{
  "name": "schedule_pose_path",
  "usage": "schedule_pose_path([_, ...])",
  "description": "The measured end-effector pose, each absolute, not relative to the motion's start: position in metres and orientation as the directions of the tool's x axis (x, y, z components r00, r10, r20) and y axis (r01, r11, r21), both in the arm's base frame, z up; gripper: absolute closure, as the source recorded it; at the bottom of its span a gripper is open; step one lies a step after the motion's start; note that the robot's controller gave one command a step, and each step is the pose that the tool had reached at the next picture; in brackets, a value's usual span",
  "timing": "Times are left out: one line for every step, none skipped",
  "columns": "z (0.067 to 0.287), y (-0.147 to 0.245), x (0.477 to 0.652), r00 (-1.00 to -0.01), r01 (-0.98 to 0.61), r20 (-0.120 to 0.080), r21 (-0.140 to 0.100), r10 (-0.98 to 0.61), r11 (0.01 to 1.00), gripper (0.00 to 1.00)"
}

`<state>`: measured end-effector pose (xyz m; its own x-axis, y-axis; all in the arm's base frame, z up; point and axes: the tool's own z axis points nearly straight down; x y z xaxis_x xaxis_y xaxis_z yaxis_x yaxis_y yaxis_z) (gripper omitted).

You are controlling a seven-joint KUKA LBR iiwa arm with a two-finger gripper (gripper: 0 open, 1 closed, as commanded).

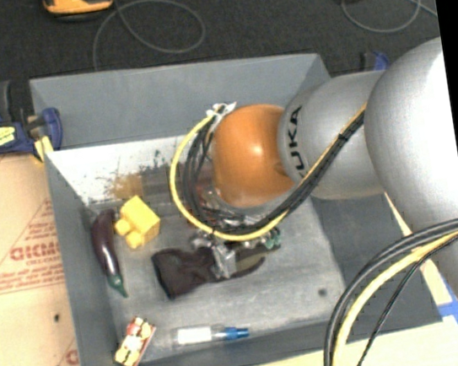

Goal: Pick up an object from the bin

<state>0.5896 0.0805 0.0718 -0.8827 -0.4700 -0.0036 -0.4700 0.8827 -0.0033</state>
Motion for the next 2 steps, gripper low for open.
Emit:
schedule_pose_path([0.0718,0.0805,0.5896,-0.883,-0.470,-0.004,-0.003,-0.470,0.883,1.00])
schedule_pose_path([0.0745,0.0804,0.5892,-0.883,-0.469,-0.004,-0.003,-0.469,0.883,1.00])
